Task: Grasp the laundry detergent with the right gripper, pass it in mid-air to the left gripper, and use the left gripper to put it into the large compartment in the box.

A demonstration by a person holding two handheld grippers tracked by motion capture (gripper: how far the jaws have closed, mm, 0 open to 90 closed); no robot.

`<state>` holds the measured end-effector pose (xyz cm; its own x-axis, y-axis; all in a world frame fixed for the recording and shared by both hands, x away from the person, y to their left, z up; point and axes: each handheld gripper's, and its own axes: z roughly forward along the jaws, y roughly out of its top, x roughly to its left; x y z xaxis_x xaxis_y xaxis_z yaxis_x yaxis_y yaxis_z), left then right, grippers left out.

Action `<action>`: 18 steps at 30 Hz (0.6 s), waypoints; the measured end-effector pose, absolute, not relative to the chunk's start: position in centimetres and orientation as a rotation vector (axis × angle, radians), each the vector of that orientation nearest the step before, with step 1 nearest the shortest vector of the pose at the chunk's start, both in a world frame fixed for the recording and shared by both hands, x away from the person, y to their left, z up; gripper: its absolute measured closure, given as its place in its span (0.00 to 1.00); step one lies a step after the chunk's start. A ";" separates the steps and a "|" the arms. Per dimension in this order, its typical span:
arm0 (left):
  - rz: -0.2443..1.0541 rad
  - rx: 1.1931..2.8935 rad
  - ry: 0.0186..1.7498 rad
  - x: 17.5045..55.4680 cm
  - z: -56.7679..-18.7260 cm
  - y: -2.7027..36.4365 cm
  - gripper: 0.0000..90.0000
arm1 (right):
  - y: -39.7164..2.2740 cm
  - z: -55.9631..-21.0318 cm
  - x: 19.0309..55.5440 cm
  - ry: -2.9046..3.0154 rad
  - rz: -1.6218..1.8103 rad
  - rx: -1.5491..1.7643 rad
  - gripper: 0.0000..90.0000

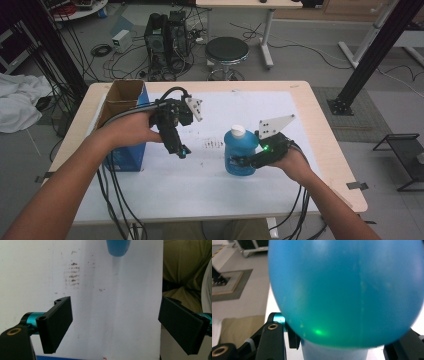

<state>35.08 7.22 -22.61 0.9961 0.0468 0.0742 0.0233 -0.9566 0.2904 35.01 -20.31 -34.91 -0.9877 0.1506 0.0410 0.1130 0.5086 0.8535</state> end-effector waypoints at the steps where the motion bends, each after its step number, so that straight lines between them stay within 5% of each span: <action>1: 0.110 2.849 0.041 35.1 -22.4 6.9 0.14 | -20.3 -34.8 34.9 2.714 1.511 0.236 0.48; 18: 0.087 2.864 -0.062 34.6 -19.1 2.1 0.14 | -18.8 -32.9 34.7 2.747 1.537 0.105 0.48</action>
<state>34.56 2.06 -19.06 0.9973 -0.0343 0.0653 -0.0508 -0.9612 0.2710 34.73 -18.79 -32.91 -0.9977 0.0546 0.0392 0.0620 0.5213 0.8511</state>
